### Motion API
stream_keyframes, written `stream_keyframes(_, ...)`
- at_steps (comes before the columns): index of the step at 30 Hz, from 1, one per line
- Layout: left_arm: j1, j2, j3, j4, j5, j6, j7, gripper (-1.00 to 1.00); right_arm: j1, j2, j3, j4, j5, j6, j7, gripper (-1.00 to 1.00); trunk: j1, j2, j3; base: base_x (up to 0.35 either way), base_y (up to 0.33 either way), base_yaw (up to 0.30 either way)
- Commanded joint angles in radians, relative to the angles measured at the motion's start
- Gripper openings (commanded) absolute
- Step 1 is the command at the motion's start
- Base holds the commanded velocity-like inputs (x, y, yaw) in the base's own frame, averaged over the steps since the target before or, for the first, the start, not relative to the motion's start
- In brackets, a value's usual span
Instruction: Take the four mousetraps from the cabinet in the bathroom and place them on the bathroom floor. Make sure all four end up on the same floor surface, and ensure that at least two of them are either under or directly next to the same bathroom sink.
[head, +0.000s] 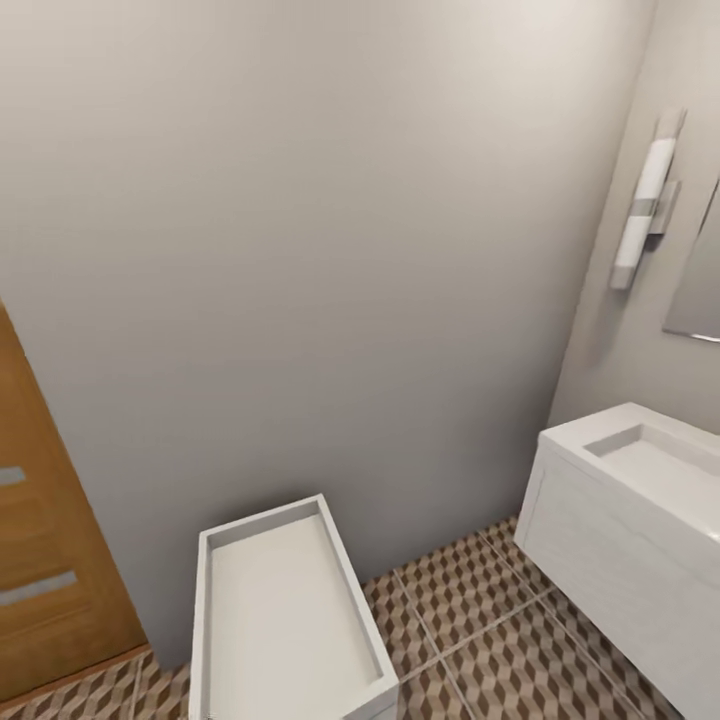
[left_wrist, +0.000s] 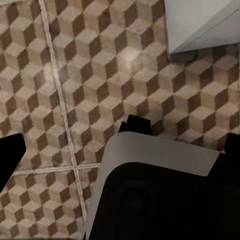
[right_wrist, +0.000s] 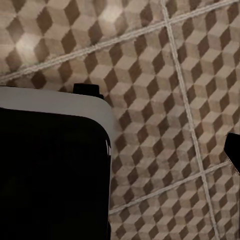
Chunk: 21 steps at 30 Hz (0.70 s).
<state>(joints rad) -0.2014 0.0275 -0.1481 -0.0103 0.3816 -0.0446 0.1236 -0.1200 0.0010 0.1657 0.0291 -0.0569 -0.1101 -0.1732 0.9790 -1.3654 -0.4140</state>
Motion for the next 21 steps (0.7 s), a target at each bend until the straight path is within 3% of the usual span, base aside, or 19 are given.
stream_keyframes(1, -0.001, 0.001, -0.009, 0.000, 0.008, -0.002, 0.002, 1.00, -0.001, 0.001, 0.008, 0.003, -0.006, -0.006, -0.001, 1.00, 0.000, -0.001, -0.001, 0.000, 0.000, 0.292)
stream_keyframes(21, -0.001, 0.003, -0.007, 0.001, 0.007, -0.002, 0.002, 1.00, -0.001, 0.000, 0.008, 0.004, -0.006, 0.004, 0.000, 1.00, 0.000, -0.001, -0.001, 0.000, 0.000, 0.293)
